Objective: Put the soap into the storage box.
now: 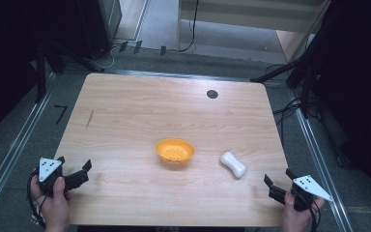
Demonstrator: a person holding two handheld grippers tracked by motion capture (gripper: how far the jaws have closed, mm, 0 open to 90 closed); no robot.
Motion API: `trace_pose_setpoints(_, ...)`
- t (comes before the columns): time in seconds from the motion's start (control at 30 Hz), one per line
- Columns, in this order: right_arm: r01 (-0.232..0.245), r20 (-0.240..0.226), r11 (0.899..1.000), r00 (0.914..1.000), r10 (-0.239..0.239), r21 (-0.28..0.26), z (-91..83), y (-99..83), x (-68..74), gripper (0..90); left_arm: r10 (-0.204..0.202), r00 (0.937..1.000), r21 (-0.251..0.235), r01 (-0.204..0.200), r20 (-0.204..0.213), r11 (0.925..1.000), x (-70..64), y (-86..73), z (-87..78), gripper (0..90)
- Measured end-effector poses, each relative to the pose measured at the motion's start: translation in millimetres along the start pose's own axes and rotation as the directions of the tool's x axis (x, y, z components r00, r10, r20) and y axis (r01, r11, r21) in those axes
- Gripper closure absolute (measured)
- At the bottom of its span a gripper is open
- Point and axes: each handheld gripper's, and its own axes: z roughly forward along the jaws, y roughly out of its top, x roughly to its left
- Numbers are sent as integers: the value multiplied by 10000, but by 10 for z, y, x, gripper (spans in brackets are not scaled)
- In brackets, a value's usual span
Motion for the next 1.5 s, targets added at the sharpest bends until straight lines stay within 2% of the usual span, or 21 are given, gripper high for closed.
trace_pose_setpoints(0.13,-111,-173,9998,9998,114,136,15,5,-4,132,37,10000,-54,-37,-20,10000,-7,-2,-7,65)
trace_pose_setpoints(0.17,-187,-446,9994,9988,201,301,28,9,-12,133,43,10000,-49,-43,-20,10000,-8,-2,-6,65)
trace_pose_setpoints(0.2,-234,-703,9971,9971,285,728,55,19,-17,133,51,10000,-67,-51,-31,10000,-9,-3,-6,65)
trace_pose_setpoints(0.4,271,-844,9892,9963,-150,1442,105,80,52,131,97,9999,-59,-97,-47,9999,-11,-3,-6,65)
trace_pose_setpoints(0.47,694,-1223,9845,9912,-499,1608,130,152,111,130,95,9999,-56,-95,-34,9999,-9,-3,-7,65)
trace_pose_setpoints(0.5,694,-1223,9845,9912,-499,1608,130,152,111,130,92,10000,-59,-92,-29,9999,-9,-3,-7,65)
trace_pose_setpoints(0.53,1005,-1436,9790,9868,-752,1776,142,213,159,131,94,10000,-55,-94,-25,9999,-10,-3,-7,65)
trace_pose_setpoints(0.57,1005,-1436,9790,9868,-752,1776,142,213,159,131,94,10000,-55,-94,-25,9999,-10,-3,-7,65)
trace_pose_setpoints(0.63,1469,-1555,9679,9810,-1161,2038,169,272,200,143,138,9999,-39,-138,-32,9999,-11,-3,-7,65)
trace_pose_setpoints(0.7,1733,-1624,9548,9773,-1363,2413,211,320,235,150,152,9999,-54,-152,-34,9999,-15,-4,-8,65)
trace_pose_setpoints(0.83,2233,-1686,9330,9689,-1809,2822,286,363,291,159,186,9998,-78,-186,-49,9998,-17,-4,-8,65)
trace_pose_setpoints(0.87,2262,-1841,9272,9669,-1766,2986,309,384,300,180,179,9998,-76,-179,-53,9998,-18,-4,-7,65)
trace_pose_setpoints(0.97,2181,-1940,9268,9673,-1636,3058,359,447,310,183,190,9998,-72,-191,-41,9998,-19,-4,-7,65)
trace_pose_setpoints(1.07,2511,-2004,9183,9600,-1957,3061,385,496,348,179,195,9998,-76,-196,-35,9998,-20,-5,-8,65)
trace_pose_setpoints(1.1,2511,-2004,9183,9600,-1957,3061,385,496,348,179,195,9998,-76,-196,-35,9998,-20,-5,-8,65)
trace_pose_setpoints(1.27,3112,-2216,8947,9429,-2486,3205,461,550,422,232,183,9998,-71,-184,-16,9998,-18,-4,-7,65)
trace_pose_setpoints(1.3,3301,-2472,8874,9340,-2579,3218,500,572,437,283,174,9998,-72,-174,-13,9998,-18,-4,-7,65)
trace_pose_setpoints(1.37,3292,-2557,8876,9330,-2532,3222,512,580,439,316,171,9999,-81,-171,-17,9998,-18,-5,-6,65)
trace_pose_setpoints(1.4,3282,-2657,8927,9310,-2503,3089,525,582,440,319,168,9999,-78,-168,-9,9998,-18,-5,-5,65)
trace_pose_setpoints(1.43,3303,-2928,8942,9249,-2427,3021,557,597,447,326,175,9998,-77,-175,3,9998,-18,-4,-5,65)
trace_pose_setpoints(1.5,3448,-2922,8878,9211,-2574,3048,583,614,469,323,180,9998,-74,-180,5,9998,-18,-4,-4,65)
